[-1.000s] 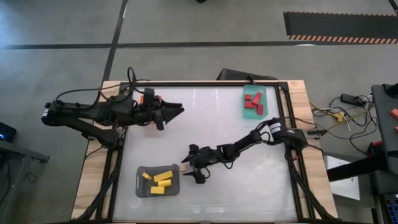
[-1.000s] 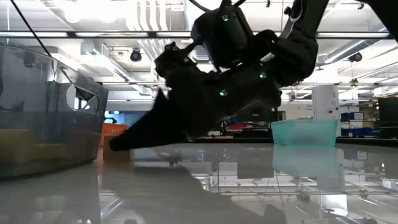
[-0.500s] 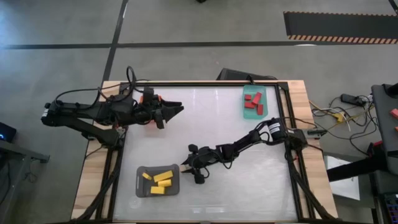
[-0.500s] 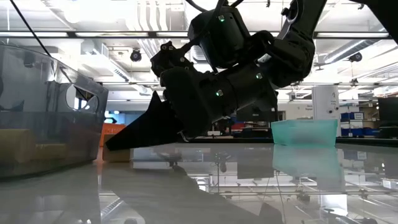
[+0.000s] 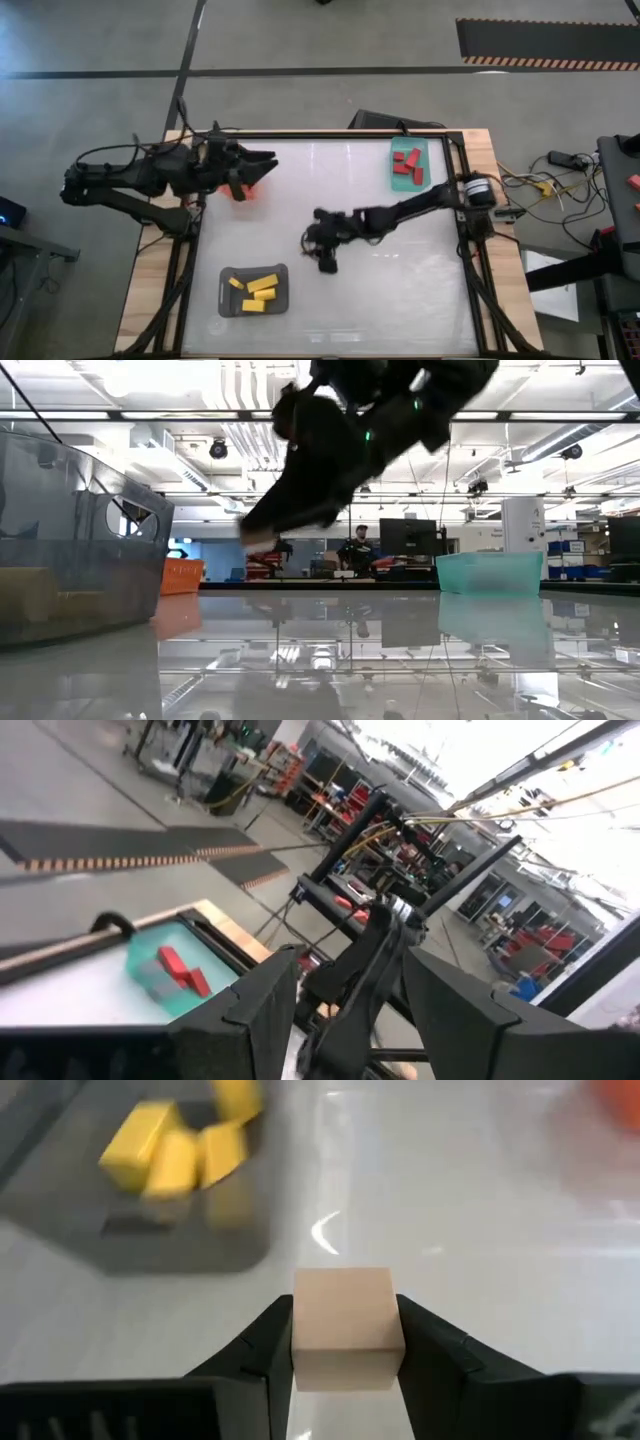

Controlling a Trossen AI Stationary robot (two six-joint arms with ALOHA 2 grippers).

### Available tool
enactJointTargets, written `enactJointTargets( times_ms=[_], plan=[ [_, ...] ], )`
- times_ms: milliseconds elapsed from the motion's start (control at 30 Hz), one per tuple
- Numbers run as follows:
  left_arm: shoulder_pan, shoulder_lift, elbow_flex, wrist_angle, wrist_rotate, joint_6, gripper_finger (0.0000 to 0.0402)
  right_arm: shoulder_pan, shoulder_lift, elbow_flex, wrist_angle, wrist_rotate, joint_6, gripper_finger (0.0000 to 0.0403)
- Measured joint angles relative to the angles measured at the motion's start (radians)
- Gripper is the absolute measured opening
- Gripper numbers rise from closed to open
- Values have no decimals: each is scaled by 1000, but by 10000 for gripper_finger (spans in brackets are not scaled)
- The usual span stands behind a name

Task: Sort & place blocks by color
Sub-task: Put the brown block into the orange bin

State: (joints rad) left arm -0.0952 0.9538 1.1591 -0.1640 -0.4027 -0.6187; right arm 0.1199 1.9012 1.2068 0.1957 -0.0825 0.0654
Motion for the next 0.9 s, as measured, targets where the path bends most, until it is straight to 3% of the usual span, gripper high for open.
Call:
enactJointTargets(
  times_ms=[200, 367, 567, 900],
  plan=[
    [7, -93, -2, -9, 0, 121, 169, -131, -148, 64, -204, -19, 74, 122],
    [10, -154, -2, -10, -6, 205, 169, -230, -140, 230, -314, -27, 95, 122],
    [11, -212, -2, -3, -41, 275, 169, -298, -9, 460, -336, -30, 158, 122],
    [11, -231, -2, -4, -50, 295, 169, -359, 355, 915, -370, -81, 256, 122]
  ],
)
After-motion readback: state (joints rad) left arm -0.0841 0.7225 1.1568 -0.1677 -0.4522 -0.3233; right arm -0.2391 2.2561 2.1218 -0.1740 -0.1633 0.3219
